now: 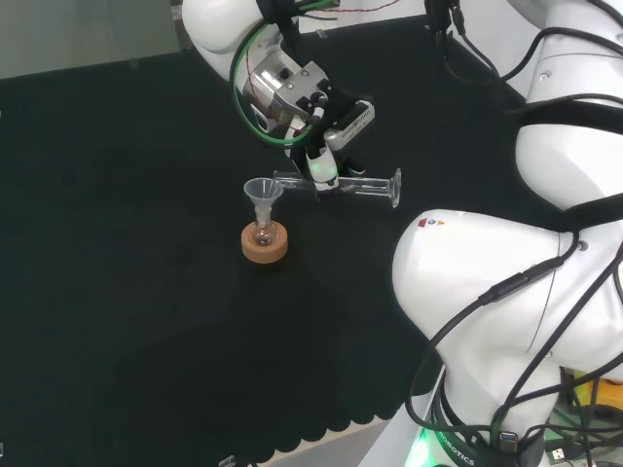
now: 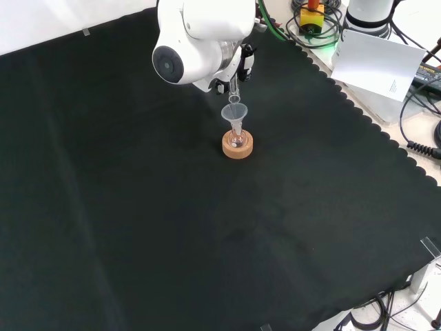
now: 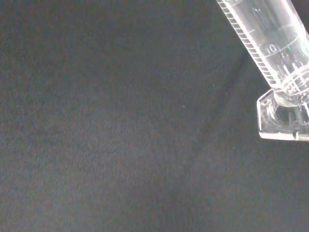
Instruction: Pour the water from the graduated cylinder into the round-bottom flask.
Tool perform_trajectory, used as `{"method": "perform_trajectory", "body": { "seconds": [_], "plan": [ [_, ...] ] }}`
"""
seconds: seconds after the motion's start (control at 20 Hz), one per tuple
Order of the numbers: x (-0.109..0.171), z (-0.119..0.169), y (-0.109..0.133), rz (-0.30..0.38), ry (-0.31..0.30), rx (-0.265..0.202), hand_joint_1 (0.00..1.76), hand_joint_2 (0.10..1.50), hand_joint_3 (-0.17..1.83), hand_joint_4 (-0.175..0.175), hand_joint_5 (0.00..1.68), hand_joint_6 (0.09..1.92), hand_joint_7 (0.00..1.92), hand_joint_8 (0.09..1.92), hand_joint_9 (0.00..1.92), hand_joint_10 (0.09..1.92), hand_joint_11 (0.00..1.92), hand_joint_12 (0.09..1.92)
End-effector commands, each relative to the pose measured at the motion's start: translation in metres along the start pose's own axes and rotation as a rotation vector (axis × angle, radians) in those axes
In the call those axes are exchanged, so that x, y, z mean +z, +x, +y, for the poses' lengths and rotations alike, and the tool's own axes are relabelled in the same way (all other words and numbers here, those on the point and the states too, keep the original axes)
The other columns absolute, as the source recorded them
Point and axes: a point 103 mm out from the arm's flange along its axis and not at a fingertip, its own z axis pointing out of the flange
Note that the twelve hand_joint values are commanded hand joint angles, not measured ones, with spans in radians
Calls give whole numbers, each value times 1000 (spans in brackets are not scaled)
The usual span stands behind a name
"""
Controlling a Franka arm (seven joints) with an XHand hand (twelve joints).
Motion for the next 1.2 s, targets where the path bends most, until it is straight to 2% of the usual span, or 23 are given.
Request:
{"method": "perform_trajectory", "body": {
  "seconds": [0.05,0.55,1.2],
  "plan": [
    [-1,-1,0,-6,7,7,1140,1159,-4,-175,914,1111,1193,390,1354,114,1167,829],
    [-13,-8,9,-30,58,22,1140,1159,-3,-175,913,1112,1196,385,1356,109,1167,826],
    [-18,-10,16,-44,87,24,1140,1159,-3,-175,912,1114,1200,379,1359,104,1168,823]
  ]
}}
